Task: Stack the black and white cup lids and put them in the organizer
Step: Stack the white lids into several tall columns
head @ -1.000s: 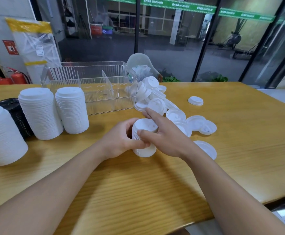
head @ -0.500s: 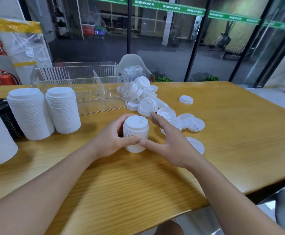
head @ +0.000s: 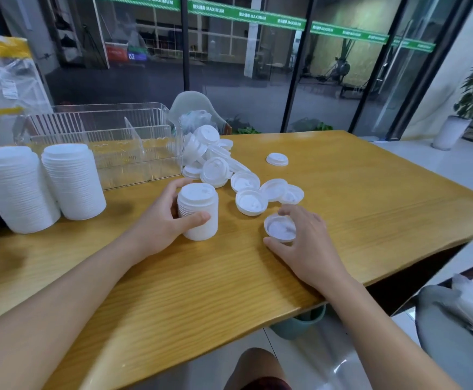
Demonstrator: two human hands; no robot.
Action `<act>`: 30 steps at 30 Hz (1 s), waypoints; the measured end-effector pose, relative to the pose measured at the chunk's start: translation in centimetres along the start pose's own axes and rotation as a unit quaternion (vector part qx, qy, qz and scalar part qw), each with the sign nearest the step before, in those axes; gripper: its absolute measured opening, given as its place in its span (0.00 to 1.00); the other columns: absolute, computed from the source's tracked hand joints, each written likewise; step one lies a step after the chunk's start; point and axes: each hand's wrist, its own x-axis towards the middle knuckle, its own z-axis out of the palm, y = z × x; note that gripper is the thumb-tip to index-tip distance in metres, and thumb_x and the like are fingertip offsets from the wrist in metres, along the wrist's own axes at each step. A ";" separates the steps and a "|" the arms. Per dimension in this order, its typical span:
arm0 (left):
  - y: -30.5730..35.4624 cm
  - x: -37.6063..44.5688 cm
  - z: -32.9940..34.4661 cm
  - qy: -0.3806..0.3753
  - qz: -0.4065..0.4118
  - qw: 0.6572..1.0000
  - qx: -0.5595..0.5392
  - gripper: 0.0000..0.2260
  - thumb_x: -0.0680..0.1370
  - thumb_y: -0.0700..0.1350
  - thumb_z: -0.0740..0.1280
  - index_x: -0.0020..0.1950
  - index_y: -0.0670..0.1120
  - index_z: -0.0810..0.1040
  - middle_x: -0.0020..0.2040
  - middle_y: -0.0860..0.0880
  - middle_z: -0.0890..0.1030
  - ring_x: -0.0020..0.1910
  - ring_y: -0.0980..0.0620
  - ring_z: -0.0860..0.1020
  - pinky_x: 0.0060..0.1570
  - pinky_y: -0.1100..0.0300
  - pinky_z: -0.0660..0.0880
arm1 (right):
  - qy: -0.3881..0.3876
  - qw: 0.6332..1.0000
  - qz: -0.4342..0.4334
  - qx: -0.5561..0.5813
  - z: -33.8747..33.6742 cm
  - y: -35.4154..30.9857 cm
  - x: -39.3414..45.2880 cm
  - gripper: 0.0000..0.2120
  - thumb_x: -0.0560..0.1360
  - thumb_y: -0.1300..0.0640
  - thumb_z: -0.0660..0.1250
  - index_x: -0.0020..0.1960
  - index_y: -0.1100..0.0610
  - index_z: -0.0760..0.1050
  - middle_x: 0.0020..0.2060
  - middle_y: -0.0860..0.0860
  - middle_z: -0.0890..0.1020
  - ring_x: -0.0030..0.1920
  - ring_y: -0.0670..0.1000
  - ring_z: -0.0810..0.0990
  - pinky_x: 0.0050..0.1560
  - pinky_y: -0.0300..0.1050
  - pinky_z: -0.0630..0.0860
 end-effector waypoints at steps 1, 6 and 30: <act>-0.1 0.0 0.1 0.002 -0.002 1.000 -0.001 0.42 0.71 0.56 0.82 0.82 0.61 0.66 0.66 0.63 0.84 0.65 0.62 0.82 0.64 0.58 0.77 | -0.003 1.000 0.008 0.004 0.0 0.1 -0.2 0.28 0.76 0.42 0.79 0.71 0.47 0.73 0.64 0.35 0.75 0.61 0.27 0.64 0.79 0.54 0.64; 0.5 -0.2 0.7 0.000 -0.002 1.000 0.003 0.46 0.72 0.55 0.83 0.84 0.64 0.62 0.69 0.64 0.81 0.65 0.67 0.81 0.60 0.64 0.76 | -0.043 0.999 0.025 0.013 0.5 0.1 -0.7 0.20 0.78 0.40 0.74 0.65 0.42 0.73 0.54 0.37 0.79 0.55 0.44 0.78 0.54 0.46 0.77; 0.1 -0.1 0.2 0.001 0.012 0.999 0.030 0.32 0.75 0.55 0.79 0.76 0.63 0.71 0.66 0.65 0.83 0.66 0.63 0.81 0.61 0.64 0.76 | -0.115 0.981 0.047 0.151 1.4 -1.6 1.5 0.35 0.70 0.37 0.82 0.73 0.39 0.73 0.67 0.32 0.76 0.64 0.36 0.77 0.63 0.39 0.76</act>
